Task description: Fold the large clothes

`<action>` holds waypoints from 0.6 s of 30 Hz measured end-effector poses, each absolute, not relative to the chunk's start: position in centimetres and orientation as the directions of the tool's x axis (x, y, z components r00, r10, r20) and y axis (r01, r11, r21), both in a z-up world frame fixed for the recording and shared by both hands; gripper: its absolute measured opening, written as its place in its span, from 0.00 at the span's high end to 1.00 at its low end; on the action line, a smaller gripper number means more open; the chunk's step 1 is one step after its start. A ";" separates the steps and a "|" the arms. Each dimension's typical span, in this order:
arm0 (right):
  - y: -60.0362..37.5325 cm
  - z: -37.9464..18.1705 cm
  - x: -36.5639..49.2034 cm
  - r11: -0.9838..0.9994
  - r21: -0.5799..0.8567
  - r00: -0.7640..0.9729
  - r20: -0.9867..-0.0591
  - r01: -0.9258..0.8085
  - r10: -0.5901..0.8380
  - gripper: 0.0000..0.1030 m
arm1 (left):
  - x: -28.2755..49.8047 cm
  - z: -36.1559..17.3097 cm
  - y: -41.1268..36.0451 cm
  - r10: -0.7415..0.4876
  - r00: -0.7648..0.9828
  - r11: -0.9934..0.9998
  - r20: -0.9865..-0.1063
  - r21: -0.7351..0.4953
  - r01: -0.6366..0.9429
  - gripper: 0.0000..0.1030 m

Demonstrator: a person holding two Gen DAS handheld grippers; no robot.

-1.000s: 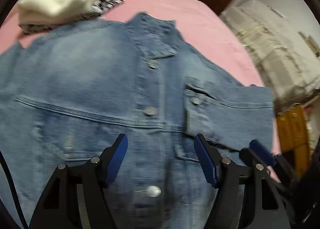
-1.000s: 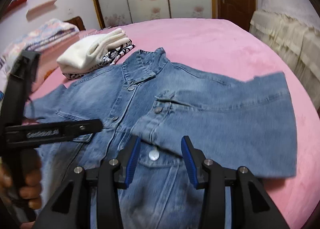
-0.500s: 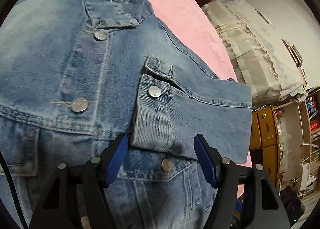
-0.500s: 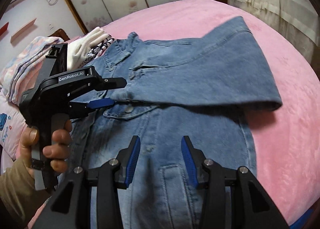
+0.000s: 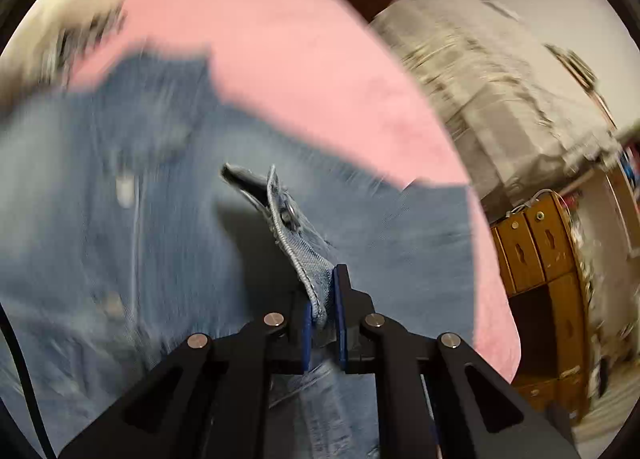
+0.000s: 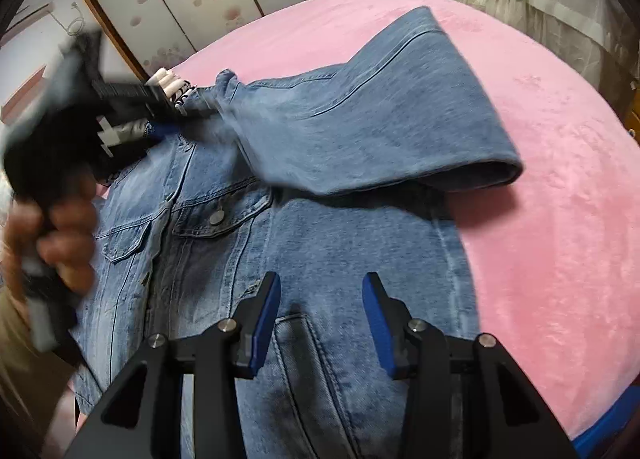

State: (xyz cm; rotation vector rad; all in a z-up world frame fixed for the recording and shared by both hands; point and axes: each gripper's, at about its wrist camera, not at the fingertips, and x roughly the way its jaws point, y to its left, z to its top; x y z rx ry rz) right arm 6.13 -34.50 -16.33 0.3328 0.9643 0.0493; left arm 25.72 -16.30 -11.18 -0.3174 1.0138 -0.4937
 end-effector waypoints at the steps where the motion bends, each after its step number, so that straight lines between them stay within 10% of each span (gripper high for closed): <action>1: -34.6 -15.9 6.0 0.950 0.294 0.579 -0.795 0.108 0.180 0.59 | 25.8 -9.1 -16.1 -0.525 0.472 0.851 -0.709 -0.446 0.277 0.93; 9: -33.8 -13.1 6.3 0.965 0.251 0.623 -0.768 0.081 0.148 0.58 | 24.8 0.7 -5.8 -0.364 0.720 0.931 -0.591 -0.251 0.264 0.92; 18: -30.3 -15.3 9.1 0.989 0.150 0.555 -0.824 0.020 0.113 0.55 | 26.7 -14.7 5.7 -0.152 0.498 0.983 -0.854 -0.181 -0.009 0.57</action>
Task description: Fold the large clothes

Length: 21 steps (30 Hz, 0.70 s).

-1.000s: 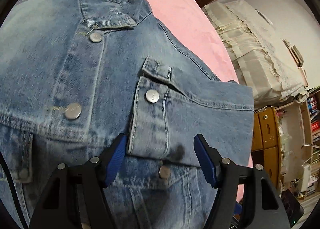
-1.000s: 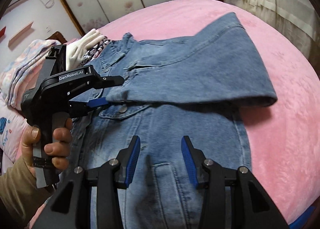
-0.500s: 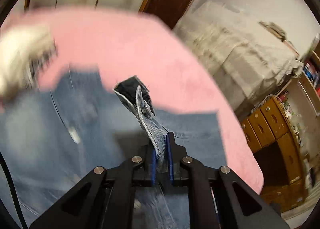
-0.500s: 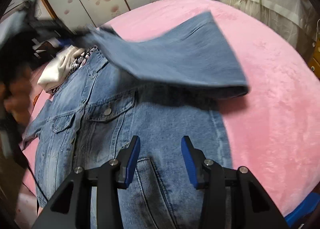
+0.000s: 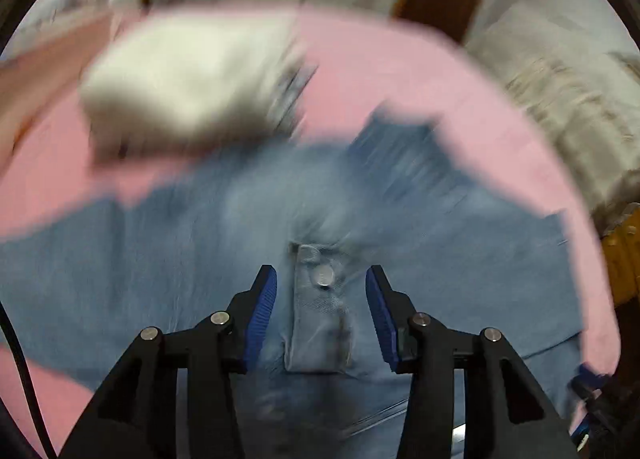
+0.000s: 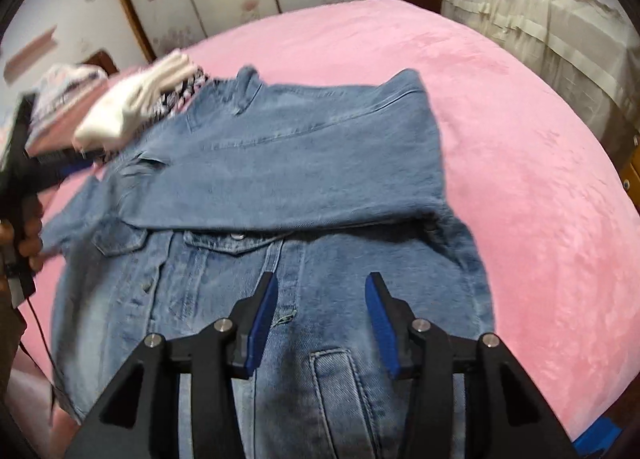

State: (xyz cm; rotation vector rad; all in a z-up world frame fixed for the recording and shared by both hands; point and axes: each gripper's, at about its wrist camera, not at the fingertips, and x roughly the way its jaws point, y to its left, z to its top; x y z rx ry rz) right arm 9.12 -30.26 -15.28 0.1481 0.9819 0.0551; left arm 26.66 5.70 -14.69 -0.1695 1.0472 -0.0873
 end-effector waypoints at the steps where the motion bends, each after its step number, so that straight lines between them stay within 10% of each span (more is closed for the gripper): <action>1: -30.2 -15.2 9.4 0.990 0.144 0.552 -0.826 0.015 0.112 0.55 | 26.7 -16.1 6.7 -0.161 0.465 0.978 -0.870 -0.204 -0.042 0.57; 7: -32.1 -12.3 12.5 0.993 0.114 0.602 -0.795 0.032 0.072 0.36 | 27.4 -16.8 9.2 -0.270 0.510 0.935 -0.817 -0.350 -0.066 0.46; 21: -40.9 -16.3 29.8 0.970 0.132 0.486 -0.874 0.203 0.018 0.34 | 37.5 -20.2 4.1 -0.252 0.369 0.959 -0.895 -0.281 -0.027 0.39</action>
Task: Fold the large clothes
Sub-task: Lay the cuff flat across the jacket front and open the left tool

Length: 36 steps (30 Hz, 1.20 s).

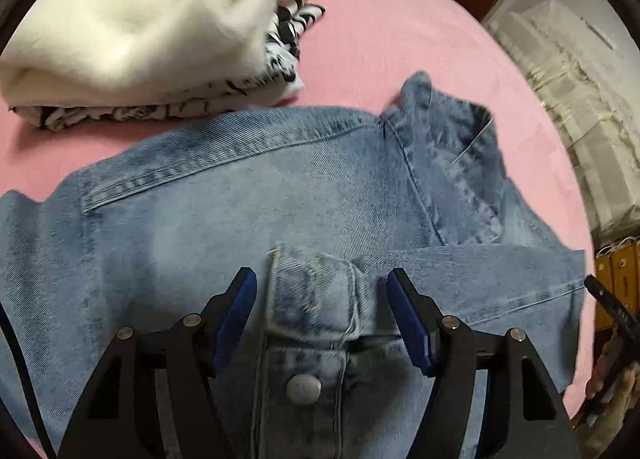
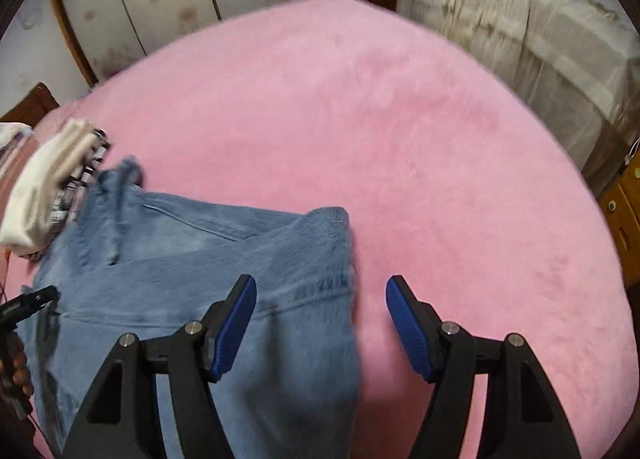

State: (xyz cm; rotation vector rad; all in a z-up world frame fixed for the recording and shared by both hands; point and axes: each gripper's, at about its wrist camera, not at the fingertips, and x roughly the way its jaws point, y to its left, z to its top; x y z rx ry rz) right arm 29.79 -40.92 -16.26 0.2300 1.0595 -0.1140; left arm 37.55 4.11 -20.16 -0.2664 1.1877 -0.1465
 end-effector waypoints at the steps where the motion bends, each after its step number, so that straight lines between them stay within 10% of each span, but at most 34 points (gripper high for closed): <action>1: -41.0 -17.2 30.3 0.967 0.148 0.466 -0.884 0.206 0.036 0.35 | 37.7 -20.1 3.6 -0.237 0.378 0.965 -0.895 -0.261 -0.013 0.59; 2: -40.9 -18.0 30.5 0.967 0.157 0.453 -0.890 0.200 0.051 0.43 | 37.7 -20.1 3.2 -0.234 0.378 0.968 -0.896 -0.253 -0.001 0.67; 3: -40.8 -18.4 30.6 0.971 0.143 0.450 -0.892 0.191 0.042 0.84 | 37.9 -19.9 2.8 -0.227 0.375 0.970 -0.899 -0.243 0.006 0.70; 4: -40.8 -18.3 30.4 0.972 0.133 0.459 -0.888 0.196 0.029 0.89 | 37.9 -19.4 2.4 -0.236 0.388 0.969 -0.891 -0.245 0.025 0.78; 8: -42.1 -18.8 29.7 0.955 0.143 0.509 -0.861 0.260 -0.010 0.89 | 37.8 -17.2 0.8 -0.256 0.479 0.966 -0.839 -0.242 0.093 0.88; 17: -38.5 -14.1 25.9 0.967 -0.001 0.582 -0.798 0.256 -0.155 0.67 | 36.6 -17.0 -0.4 -0.122 0.490 0.992 -0.863 -0.105 0.064 0.69; 26: -25.8 -14.0 20.3 0.989 0.125 0.588 -0.796 -0.078 0.147 0.67 | 28.0 -13.5 -4.4 -0.183 0.577 0.983 -0.796 -0.135 0.126 0.65; 36: -33.2 -19.2 17.2 0.972 -0.151 0.547 -0.806 0.181 -0.227 0.65 | 24.7 -20.1 -3.1 -0.131 0.525 0.991 -0.841 -0.112 0.069 0.66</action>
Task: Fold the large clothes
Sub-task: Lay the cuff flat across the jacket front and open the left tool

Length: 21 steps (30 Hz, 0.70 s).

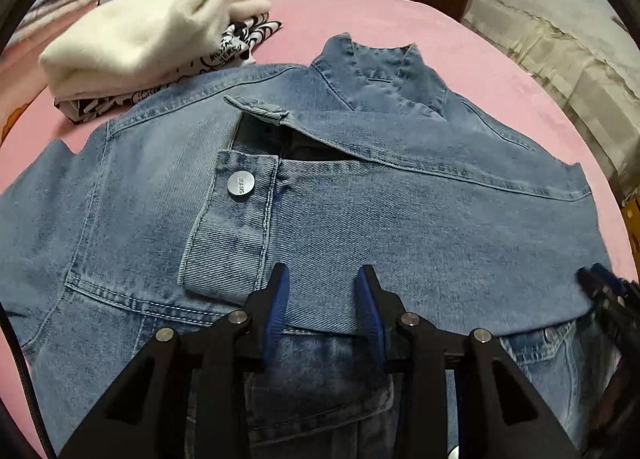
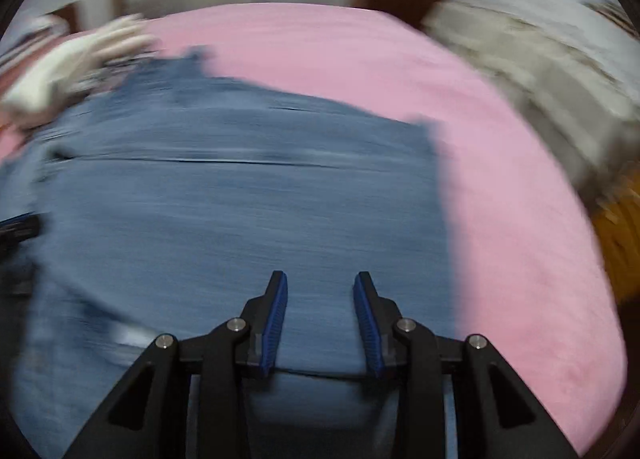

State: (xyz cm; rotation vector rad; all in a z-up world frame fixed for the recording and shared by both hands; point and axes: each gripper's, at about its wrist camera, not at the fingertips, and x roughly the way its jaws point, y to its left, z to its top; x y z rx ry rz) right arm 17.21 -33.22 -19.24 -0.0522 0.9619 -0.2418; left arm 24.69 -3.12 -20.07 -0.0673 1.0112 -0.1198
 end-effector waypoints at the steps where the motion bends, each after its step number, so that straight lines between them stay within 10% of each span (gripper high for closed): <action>1: -34.9 -19.3 16.7 0.977 -0.096 0.544 -0.818 0.191 -0.186 0.65 | 24.6 -20.1 -3.4 -0.122 0.526 0.992 -0.841 -0.098 0.075 0.66; 21: -33.2 -17.4 15.6 0.974 -0.056 0.521 -0.837 0.220 -0.165 0.64 | 24.1 -17.8 -4.4 -0.081 0.508 0.997 -0.857 -0.068 0.044 0.49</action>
